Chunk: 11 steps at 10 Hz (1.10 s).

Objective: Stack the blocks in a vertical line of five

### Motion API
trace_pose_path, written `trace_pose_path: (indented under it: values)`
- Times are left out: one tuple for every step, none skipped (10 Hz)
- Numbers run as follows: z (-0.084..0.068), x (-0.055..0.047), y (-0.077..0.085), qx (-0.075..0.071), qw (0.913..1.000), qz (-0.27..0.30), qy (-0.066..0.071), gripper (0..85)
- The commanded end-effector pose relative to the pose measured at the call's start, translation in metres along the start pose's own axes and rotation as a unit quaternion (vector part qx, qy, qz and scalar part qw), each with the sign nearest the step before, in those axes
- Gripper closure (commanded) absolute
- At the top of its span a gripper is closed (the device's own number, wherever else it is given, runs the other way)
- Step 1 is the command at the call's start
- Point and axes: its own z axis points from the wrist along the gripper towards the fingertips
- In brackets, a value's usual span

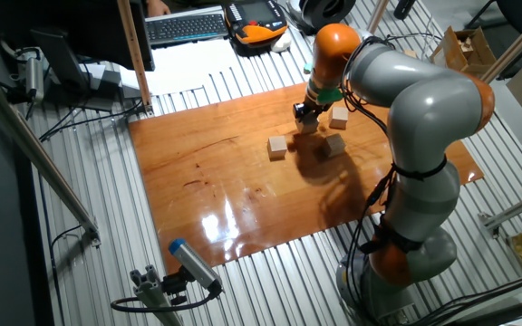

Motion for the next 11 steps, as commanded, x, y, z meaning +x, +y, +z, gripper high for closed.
trace_pose_path:
  values:
    - [0.0000,0.0001,0.0000,-0.005,1.0000,-0.001,-0.001,85.0]
    - [0.0000,0.0001,0.0000,-0.008,1.0000,-0.004,-0.005,85.0]
    - [0.0000,0.0001,0.0000,-0.007,0.9999,-0.004,-0.010,85.0]
    - [0.0000,0.0001,0.0000,-0.005,0.9999,-0.003,-0.012,85.0]
    - [0.0000,0.0001,0.0000,0.007,0.9998,-0.016,0.006,85.0]
    - [0.0000,0.0001,0.0000,0.009,0.9993,-0.024,0.026,85.0]
    - [0.0000,0.0001,0.0000,0.009,0.9991,-0.024,0.034,85.0]
    - [0.0000,0.0001,0.0000,0.011,0.9989,-0.024,0.039,85.0]
    - [0.0000,0.0001,0.0000,0.011,0.9986,-0.025,0.046,85.0]
    - [0.0000,0.0001,0.0000,0.009,0.9986,-0.025,0.046,85.0]
    - [0.0000,0.0001,0.0000,0.009,0.9985,-0.027,0.046,85.0]
